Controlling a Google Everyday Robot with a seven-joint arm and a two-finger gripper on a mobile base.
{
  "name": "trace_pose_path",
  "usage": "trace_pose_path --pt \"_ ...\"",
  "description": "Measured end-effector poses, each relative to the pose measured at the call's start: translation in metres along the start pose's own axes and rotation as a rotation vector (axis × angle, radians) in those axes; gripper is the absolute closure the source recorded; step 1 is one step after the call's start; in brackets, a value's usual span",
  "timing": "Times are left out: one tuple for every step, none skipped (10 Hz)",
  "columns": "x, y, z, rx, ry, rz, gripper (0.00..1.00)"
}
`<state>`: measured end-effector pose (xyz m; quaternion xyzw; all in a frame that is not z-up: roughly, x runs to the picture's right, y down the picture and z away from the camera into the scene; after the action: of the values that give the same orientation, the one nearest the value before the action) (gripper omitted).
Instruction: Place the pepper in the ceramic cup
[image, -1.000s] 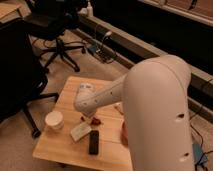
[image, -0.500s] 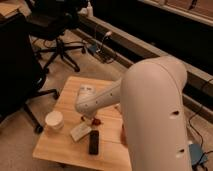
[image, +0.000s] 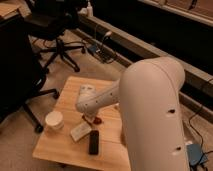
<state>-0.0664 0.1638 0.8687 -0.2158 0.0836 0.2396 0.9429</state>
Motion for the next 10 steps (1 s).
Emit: trace_pose_path --pt "0.001 -0.001 0.002 0.001 0.007 0.003 0.7" --pt "0.0 -0.001 0.003 0.002 0.015 0.003 0.74" --pt "0.0 -0.001 0.003 0.003 0.019 0.003 0.74" --pt "-0.001 -0.003 0.002 0.007 0.024 0.004 0.74" --pt "-0.003 -0.005 0.0 0.012 0.025 0.004 0.74" --pt "-0.003 -0.007 -0.002 0.017 0.029 0.005 0.74" --pt "-0.001 -0.01 -0.003 0.023 0.034 0.008 0.74" --pt "0.0 -0.012 -0.004 0.027 0.038 0.009 0.74" --pt "0.0 -0.013 -0.006 0.03 0.038 0.011 0.74" --pt "-0.003 -0.014 -0.011 0.035 0.032 0.013 0.74"
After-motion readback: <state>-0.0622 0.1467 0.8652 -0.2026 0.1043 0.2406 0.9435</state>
